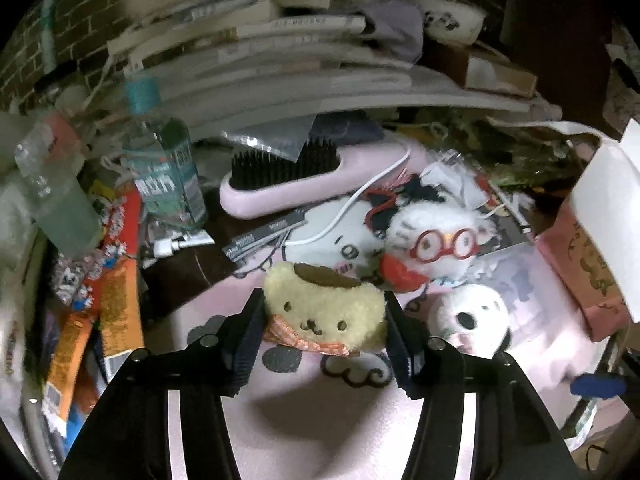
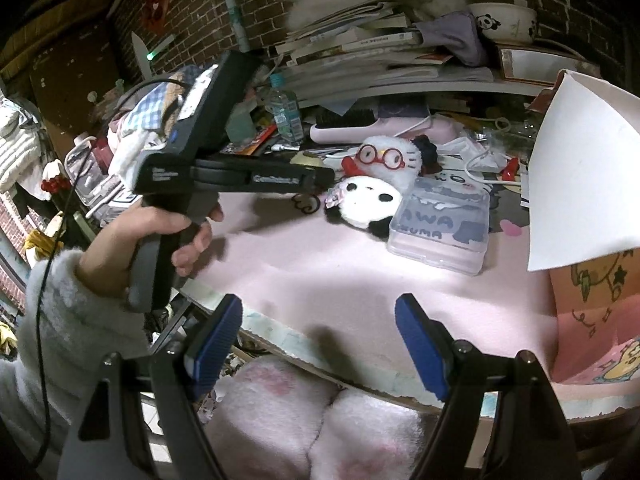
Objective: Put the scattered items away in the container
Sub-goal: 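Grasp the yellow pudding-dog plush with the left gripper, then carry the yellow plush into the box and open the left gripper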
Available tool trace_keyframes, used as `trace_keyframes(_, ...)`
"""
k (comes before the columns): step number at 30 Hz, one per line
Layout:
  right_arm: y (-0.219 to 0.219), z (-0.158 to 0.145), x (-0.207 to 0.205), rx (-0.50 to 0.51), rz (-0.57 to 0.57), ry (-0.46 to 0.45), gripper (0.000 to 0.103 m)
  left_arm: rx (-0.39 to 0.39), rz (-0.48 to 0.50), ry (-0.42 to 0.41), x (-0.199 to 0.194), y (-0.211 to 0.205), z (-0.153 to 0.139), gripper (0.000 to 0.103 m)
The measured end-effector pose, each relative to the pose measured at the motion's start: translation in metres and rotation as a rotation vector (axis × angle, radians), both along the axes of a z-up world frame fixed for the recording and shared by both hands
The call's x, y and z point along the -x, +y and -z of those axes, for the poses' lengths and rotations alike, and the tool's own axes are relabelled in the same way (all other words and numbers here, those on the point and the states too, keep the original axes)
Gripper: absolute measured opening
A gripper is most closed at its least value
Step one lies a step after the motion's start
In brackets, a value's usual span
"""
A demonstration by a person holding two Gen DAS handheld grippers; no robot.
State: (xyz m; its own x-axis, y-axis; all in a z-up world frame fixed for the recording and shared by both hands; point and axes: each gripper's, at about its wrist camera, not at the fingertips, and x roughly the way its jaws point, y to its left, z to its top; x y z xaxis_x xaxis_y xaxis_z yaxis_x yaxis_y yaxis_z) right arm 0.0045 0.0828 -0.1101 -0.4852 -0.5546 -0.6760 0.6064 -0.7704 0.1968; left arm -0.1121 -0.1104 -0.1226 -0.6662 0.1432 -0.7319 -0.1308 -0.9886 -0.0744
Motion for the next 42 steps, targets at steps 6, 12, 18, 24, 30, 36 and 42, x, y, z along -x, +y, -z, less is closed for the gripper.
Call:
trace_keyframes(6, 0.004, 0.005, 0.008, -0.018, 0.068, 0.030, 0.077, -0.002, 0.045, 0.011, -0.010, 0.012, -0.031, 0.051)
trace_keyframes(12, 0.007, 0.013, 0.015, -0.062, 0.155, 0.085, 0.077, -0.022, 0.155, 0.051, -0.016, 0.046, -0.076, 0.051)
trace_keyframes(18, 0.012, 0.013, 0.027, -0.048, 0.203, 0.100, 0.076, -0.019, 0.280, 0.099, -0.020, 0.095, -0.120, 0.051)
trace_keyframes(24, 0.012, 0.015, 0.032, -0.056, 0.252, 0.119, 0.076, -0.028, 0.473, 0.085, -0.021, 0.147, -0.149, 0.051)
trace_keyframes(30, 0.017, 0.016, 0.033, -0.064, 0.269, 0.123, 0.077, -0.028, 0.652, -0.021, -0.013, 0.203, -0.155, 0.051)
trace_keyframes(36, 0.021, 0.017, 0.032, -0.055, 0.271, 0.114, 0.077, 0.018, 0.702, -0.173, 0.009, 0.249, -0.145, 0.051)
trace_keyframes(42, 0.024, 0.018, 0.032, -0.047, 0.284, 0.110, 0.077, 0.043, 0.729, -0.331, 0.025, 0.279, -0.125, 0.051)
